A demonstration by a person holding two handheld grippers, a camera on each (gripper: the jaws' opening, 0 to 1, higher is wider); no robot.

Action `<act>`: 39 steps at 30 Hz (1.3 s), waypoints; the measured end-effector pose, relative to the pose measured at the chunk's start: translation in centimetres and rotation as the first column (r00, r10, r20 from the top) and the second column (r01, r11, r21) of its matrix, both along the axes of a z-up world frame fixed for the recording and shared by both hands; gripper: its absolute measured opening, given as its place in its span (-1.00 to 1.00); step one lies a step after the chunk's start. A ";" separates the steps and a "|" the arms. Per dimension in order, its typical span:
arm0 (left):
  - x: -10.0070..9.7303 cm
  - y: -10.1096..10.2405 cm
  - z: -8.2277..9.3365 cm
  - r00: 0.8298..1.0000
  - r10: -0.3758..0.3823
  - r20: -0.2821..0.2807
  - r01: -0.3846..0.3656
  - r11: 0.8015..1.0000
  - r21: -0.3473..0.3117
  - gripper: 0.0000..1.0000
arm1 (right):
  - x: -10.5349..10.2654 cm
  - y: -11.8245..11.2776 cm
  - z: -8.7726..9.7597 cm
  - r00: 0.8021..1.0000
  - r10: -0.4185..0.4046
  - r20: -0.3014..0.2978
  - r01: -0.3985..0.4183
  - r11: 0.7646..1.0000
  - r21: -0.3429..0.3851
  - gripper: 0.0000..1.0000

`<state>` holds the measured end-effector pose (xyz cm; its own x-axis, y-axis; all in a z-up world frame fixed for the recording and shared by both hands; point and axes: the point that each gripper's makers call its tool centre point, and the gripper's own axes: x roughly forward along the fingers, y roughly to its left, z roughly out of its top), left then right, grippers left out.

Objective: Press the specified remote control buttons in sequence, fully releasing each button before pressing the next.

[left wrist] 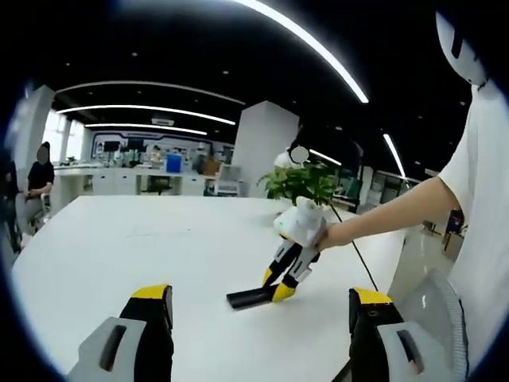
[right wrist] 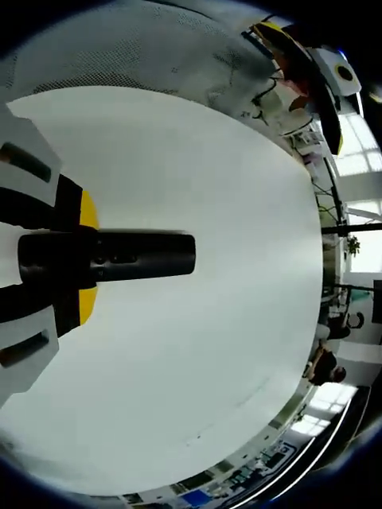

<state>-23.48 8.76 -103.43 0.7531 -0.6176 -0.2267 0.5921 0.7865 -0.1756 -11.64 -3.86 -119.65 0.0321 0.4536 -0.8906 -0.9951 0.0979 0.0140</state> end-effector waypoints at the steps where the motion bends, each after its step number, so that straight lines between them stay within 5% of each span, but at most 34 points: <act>1: 0.0 0.1 0.1 1.000 0.001 0.001 -0.001 1.000 0.001 0.91 | 0.3 -0.1 0.0 1.000 0.010 -0.006 -0.010 1.000 -0.012 -0.57; 11: 0.5 1.5 0.2 0.999 0.037 -0.002 -0.037 0.999 0.004 0.90 | 5.0 -0.6 0.0 1.000 0.010 -0.024 -0.012 0.997 -0.076 -0.57; 22: 1.4 1.7 0.1 0.999 0.045 -0.013 -0.045 0.999 0.002 0.90 | 7.6 -0.6 0.1 1.000 0.016 -0.024 -0.017 0.997 -0.081 -0.57; 29: 1.6 1.0 -0.1 0.999 0.029 -0.019 -0.029 0.999 0.013 0.90 | 7.9 -0.4 0.3 0.996 -0.082 -0.037 0.082 0.997 0.006 -0.56; 34: 1.6 0.4 -0.3 1.000 0.019 -0.025 -0.019 1.000 0.017 0.90 | 7.4 0.1 0.7 0.958 -0.274 -0.085 0.285 0.941 0.184 -0.28; 39: 1.4 0.1 -0.5 1.000 0.009 -0.030 -0.008 1.000 0.020 0.90 | 7.9 -0.7 1.7 0.886 -0.457 -0.080 0.454 0.818 0.353 0.01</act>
<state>-22.12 8.81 -103.90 0.7508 -0.6064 -0.2617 0.5802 0.7949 -0.1775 -3.69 -4.60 -117.93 0.3194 0.6672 -0.6729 -0.8386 0.5297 0.1272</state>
